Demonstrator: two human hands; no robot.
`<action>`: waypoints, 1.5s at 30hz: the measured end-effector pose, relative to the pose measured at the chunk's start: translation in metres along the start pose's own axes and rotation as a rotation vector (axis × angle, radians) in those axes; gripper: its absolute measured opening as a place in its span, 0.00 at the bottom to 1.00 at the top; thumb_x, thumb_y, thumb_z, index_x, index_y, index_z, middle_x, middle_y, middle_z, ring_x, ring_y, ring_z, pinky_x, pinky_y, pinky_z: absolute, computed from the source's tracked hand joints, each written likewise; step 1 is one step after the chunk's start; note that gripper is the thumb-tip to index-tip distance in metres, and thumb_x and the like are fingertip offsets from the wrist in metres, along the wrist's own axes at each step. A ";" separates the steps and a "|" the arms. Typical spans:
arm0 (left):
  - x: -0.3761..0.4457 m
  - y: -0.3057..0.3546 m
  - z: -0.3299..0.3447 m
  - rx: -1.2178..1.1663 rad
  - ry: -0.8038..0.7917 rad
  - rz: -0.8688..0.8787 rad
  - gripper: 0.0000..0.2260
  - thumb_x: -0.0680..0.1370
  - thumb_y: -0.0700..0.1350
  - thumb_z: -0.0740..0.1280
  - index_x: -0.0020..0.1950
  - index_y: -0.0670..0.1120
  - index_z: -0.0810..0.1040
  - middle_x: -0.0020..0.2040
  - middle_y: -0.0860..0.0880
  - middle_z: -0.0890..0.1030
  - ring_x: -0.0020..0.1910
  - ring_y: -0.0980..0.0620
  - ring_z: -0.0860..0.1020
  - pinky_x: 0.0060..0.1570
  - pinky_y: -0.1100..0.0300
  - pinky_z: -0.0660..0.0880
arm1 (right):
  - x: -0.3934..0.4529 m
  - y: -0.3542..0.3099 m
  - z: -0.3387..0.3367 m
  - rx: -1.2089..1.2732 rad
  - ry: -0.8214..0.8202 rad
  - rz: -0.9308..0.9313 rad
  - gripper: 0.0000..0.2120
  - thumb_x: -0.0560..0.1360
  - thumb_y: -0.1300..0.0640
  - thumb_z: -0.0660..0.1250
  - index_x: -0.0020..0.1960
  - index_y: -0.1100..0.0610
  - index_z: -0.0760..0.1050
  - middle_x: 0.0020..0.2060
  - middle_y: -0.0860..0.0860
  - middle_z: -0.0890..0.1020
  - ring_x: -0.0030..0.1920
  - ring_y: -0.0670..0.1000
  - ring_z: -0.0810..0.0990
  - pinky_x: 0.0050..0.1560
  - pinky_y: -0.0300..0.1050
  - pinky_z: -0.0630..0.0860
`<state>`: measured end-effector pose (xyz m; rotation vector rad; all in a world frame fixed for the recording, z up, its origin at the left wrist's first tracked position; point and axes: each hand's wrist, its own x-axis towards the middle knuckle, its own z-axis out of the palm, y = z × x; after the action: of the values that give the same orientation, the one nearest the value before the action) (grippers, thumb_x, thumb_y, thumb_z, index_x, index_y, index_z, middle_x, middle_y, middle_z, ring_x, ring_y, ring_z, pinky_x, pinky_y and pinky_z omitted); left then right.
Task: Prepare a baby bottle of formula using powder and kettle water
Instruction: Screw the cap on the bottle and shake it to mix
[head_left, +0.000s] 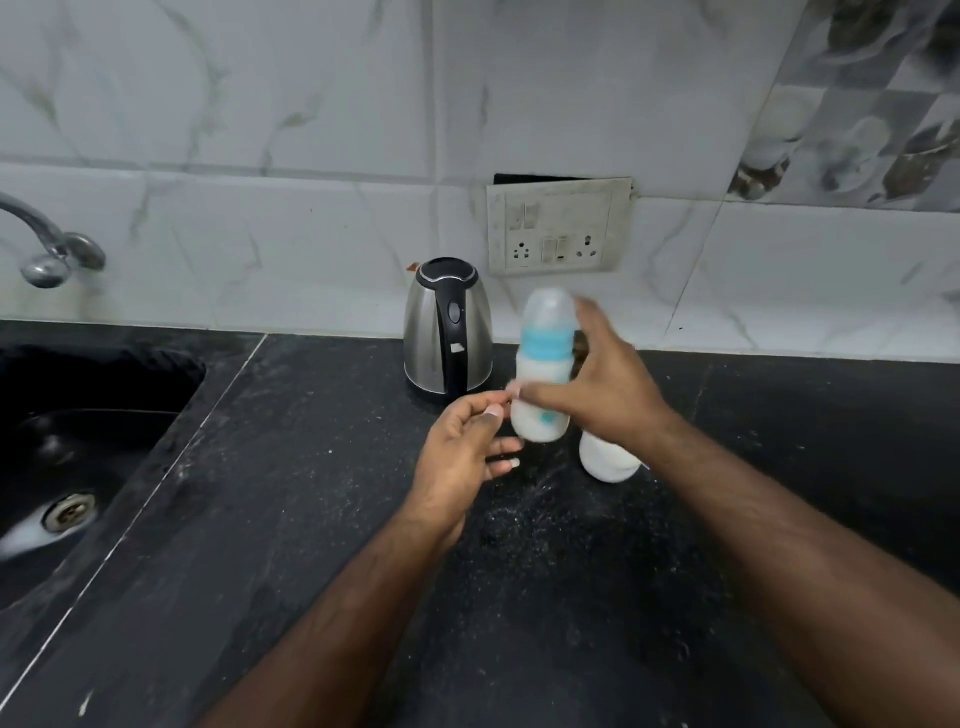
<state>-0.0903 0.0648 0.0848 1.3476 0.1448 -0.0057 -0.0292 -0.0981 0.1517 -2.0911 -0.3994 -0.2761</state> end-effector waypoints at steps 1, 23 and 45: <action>0.000 0.001 0.000 0.002 -0.005 0.009 0.10 0.85 0.48 0.63 0.64 0.53 0.80 0.58 0.53 0.86 0.49 0.52 0.86 0.46 0.60 0.82 | -0.002 0.002 0.001 -0.036 -0.006 -0.010 0.43 0.62 0.43 0.84 0.71 0.42 0.66 0.51 0.39 0.82 0.50 0.37 0.82 0.52 0.43 0.81; 0.002 0.002 0.000 0.003 -0.018 0.005 0.10 0.85 0.51 0.63 0.63 0.53 0.80 0.56 0.51 0.87 0.52 0.49 0.86 0.47 0.57 0.81 | -0.006 -0.001 0.007 -0.032 0.006 0.012 0.32 0.58 0.37 0.79 0.57 0.40 0.71 0.47 0.41 0.83 0.47 0.40 0.82 0.51 0.50 0.83; -0.005 -0.005 -0.014 -0.114 -0.186 -0.035 0.24 0.75 0.60 0.68 0.65 0.47 0.78 0.54 0.42 0.87 0.47 0.48 0.86 0.51 0.54 0.82 | -0.008 0.003 0.023 0.278 -0.142 0.175 0.52 0.62 0.39 0.79 0.80 0.40 0.58 0.57 0.48 0.85 0.57 0.46 0.85 0.61 0.57 0.82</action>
<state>-0.0971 0.0773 0.0772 1.2234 0.0116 -0.1502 -0.0348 -0.0812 0.1342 -1.8618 -0.3166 0.0309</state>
